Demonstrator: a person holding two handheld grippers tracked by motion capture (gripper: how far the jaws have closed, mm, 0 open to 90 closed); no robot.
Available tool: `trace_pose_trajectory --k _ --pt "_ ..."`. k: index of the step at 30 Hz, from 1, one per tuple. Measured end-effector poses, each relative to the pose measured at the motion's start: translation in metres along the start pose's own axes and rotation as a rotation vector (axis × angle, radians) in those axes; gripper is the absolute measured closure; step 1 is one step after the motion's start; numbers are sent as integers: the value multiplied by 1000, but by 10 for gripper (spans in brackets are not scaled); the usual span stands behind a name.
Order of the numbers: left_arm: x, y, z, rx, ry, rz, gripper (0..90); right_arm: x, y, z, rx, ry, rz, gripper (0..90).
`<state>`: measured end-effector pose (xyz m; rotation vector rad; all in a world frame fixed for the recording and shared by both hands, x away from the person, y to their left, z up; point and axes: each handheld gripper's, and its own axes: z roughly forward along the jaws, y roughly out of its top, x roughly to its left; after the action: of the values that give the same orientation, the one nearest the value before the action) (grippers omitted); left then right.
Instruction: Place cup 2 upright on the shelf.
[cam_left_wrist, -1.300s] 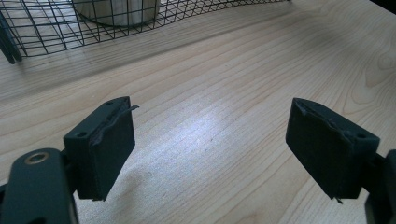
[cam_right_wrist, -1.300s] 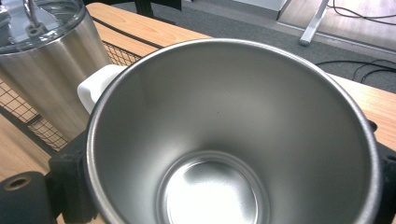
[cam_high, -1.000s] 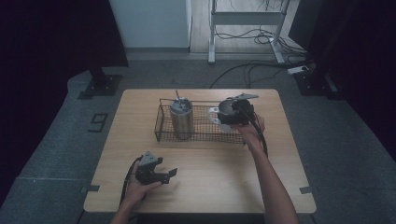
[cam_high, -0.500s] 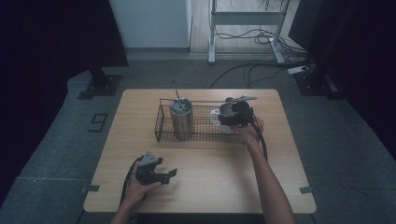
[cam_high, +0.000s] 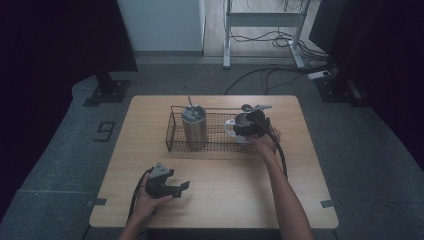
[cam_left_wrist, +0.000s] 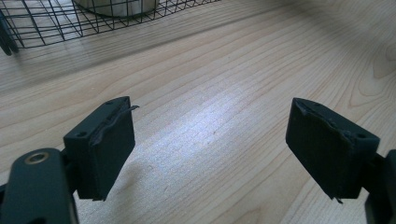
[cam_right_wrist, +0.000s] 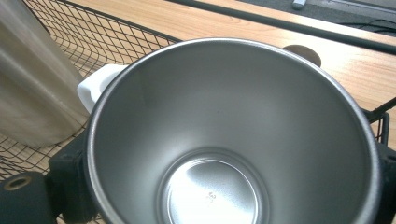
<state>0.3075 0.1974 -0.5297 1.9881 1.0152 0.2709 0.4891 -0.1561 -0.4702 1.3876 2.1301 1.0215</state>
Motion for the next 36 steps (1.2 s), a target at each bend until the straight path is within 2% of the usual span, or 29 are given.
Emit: trace_pose_trajectory --k 9,16,22,28,33,36 --pt "0 -1 1 6 0 0 160 0 -5 8 19 -1 1 71" --pt "0 -1 2 6 -1 -1 160 3 -6 13 43 -25 -12 71" --pt "0 -1 2 6 -1 -1 159 3 -6 13 47 -34 -5 71" --pt "0 -1 2 9 -2 0 160 6 -6 15 68 -57 -36 71" --pt "0 -2 2 10 0 2 161 6 -6 15 71 -54 -27 70" --pt "0 -2 2 11 -1 2 161 6 -6 15 84 -54 -46 69"
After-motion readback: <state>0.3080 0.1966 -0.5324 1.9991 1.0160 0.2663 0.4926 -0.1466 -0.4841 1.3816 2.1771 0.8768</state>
